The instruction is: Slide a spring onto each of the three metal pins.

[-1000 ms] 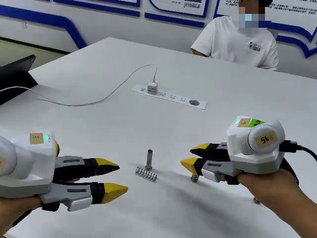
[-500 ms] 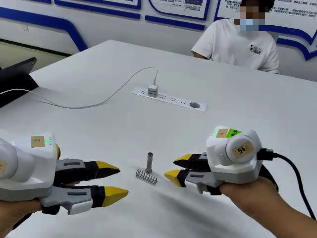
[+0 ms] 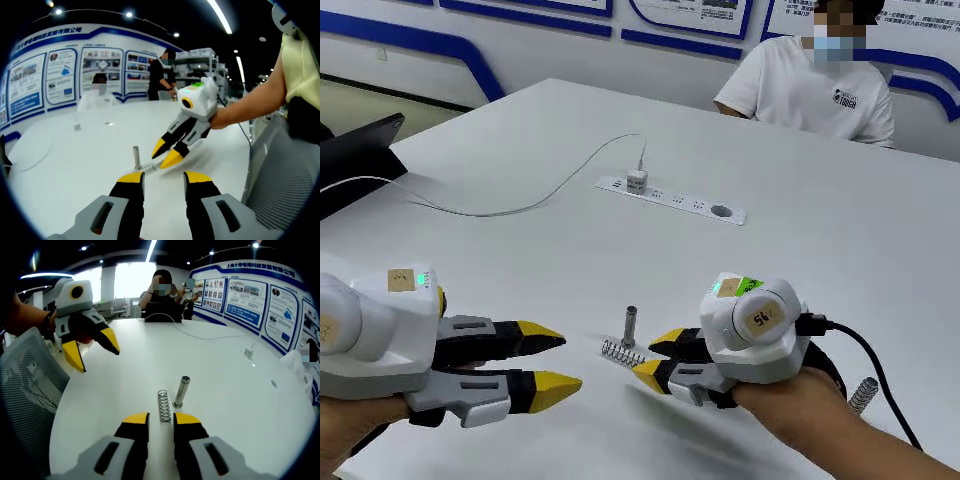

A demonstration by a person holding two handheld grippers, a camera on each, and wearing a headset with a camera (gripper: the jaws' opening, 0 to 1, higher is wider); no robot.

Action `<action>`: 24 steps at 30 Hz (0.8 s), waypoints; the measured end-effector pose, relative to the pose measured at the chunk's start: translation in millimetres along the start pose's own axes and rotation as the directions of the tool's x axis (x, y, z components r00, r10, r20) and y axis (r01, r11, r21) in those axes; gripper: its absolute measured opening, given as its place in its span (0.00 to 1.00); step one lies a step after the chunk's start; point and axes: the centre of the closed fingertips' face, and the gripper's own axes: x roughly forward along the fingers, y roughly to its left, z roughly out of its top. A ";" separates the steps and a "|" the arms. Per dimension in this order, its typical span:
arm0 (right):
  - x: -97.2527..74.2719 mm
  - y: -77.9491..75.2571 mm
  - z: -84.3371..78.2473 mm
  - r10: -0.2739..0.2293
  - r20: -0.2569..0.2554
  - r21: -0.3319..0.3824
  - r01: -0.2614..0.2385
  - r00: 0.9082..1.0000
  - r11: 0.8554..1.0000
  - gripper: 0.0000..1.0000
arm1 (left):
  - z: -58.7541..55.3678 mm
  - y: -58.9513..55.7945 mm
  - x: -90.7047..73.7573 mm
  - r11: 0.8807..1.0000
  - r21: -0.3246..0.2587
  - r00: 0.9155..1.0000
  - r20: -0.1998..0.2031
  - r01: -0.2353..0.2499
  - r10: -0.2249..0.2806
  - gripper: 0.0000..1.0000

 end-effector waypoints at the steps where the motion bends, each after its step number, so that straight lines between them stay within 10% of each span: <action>1: 1.4 -0.4 -0.1 0.001 -0.001 0.003 -0.001 1.000 1.000 0.20 | 0.2 0.2 -0.3 1.000 0.000 1.000 0.001 -0.001 0.001 0.32; 24: 17.5 -4.0 -12.6 -0.016 -0.049 0.007 0.016 0.999 1.000 0.12 | -5.5 1.3 -2.7 1.000 -0.011 1.000 -0.006 -0.006 0.006 0.31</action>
